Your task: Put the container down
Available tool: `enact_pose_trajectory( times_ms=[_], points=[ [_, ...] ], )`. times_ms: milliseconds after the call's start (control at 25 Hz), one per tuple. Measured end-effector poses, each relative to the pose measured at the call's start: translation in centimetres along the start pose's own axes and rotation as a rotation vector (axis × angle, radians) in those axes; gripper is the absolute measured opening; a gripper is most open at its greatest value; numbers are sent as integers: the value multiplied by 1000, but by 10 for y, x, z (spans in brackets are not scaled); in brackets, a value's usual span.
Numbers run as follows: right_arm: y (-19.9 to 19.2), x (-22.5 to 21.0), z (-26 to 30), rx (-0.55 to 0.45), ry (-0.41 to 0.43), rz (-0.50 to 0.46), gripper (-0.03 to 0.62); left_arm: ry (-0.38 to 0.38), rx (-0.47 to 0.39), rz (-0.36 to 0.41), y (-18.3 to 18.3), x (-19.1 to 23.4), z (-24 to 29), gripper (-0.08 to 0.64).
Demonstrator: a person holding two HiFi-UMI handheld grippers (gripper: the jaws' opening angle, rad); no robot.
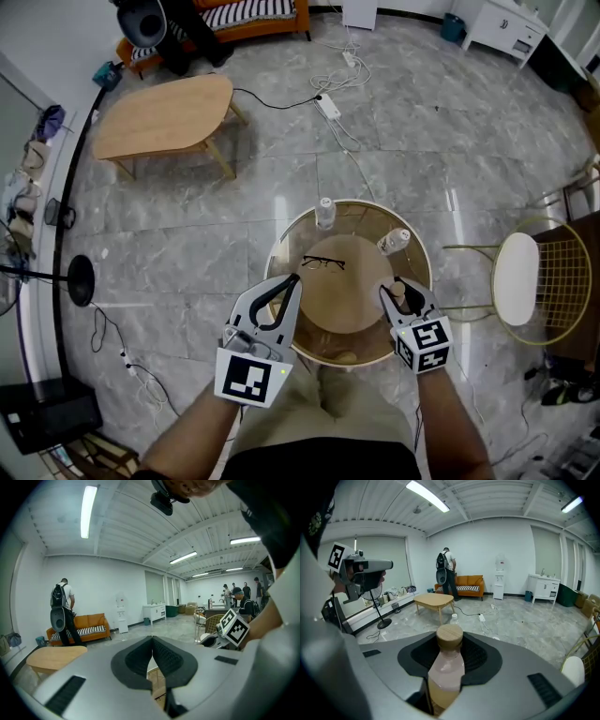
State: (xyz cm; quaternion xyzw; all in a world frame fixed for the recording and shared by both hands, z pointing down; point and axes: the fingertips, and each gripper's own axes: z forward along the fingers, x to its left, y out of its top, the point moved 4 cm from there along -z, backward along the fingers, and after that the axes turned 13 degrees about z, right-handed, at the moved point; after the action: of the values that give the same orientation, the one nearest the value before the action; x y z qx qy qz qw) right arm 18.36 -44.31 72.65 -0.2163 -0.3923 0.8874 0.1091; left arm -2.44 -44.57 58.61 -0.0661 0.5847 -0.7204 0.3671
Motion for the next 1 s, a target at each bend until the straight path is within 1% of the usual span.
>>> enact_pose_trajectory(
  times_ms=[240, 560, 760, 1000],
  points=[
    [-28, -7, 28, 68, -5, -21, 147, -17, 7, -8, -12, -1, 8, 15],
    [-58, -19, 63, 114, -36, -16, 147, -59, 41, -7, -33, -2, 23, 15],
    [-72, -25, 85, 139, -51, -16, 147, -57, 52, 5, -47, 12, 32, 15],
    [-91, -38, 108, 168, -70, -13, 149, -57, 60, 5, -57, 16, 38, 15]
  ],
)
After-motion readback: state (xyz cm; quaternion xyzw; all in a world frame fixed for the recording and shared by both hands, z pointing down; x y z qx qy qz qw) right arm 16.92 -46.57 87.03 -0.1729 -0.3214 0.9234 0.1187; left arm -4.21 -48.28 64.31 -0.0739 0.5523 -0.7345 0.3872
